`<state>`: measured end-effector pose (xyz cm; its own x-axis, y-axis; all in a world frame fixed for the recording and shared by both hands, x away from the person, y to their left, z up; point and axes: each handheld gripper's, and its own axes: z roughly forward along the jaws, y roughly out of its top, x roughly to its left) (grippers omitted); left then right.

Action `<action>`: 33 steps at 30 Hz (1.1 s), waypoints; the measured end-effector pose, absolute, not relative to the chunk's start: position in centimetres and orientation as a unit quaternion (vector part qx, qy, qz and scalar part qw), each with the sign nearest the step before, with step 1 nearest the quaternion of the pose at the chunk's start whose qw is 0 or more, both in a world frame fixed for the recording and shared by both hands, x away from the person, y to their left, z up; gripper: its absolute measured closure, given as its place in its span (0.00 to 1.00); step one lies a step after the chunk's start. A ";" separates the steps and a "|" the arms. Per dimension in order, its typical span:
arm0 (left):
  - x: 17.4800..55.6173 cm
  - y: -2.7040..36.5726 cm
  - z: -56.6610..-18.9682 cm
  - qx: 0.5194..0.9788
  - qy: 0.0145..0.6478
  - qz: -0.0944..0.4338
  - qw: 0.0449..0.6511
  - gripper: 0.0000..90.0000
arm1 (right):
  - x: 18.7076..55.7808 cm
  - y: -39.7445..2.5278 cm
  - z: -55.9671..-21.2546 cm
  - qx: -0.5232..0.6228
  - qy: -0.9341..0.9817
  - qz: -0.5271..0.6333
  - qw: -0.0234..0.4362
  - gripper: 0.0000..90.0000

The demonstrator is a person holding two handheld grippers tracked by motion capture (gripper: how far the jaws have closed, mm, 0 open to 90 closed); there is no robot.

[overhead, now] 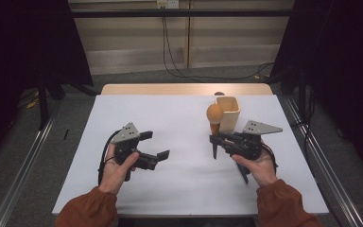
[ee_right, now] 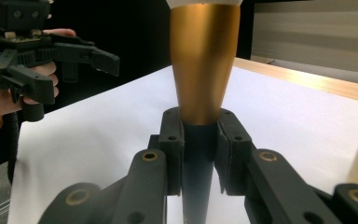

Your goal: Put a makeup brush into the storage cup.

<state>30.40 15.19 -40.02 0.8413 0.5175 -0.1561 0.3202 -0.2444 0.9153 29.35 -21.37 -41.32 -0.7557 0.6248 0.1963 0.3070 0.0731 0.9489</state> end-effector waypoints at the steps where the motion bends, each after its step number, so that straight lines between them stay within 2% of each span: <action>1: 30.4 15.3 -40.1 0.783 0.269 0.090 0.554 0.03 | 29.5 -21.6 -41.2 0.323 0.722 0.596 0.137 0.83; 17: 29.0 18.6 -40.1 0.745 0.310 0.121 0.578 0.03 | 30.5 -23.5 -39.9 0.335 0.706 0.602 0.163 0.83; 33: 27.5 21.8 -40.9 0.746 0.324 0.153 0.561 0.04 | 32.4 -24.6 -37.5 0.352 0.694 0.594 0.202 0.83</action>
<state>27.50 21.79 -40.94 0.7429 0.6556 -0.1349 0.3111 -0.1597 0.9369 32.36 -24.62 -37.54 -0.6704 0.7290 0.1381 0.2487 0.0454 0.9675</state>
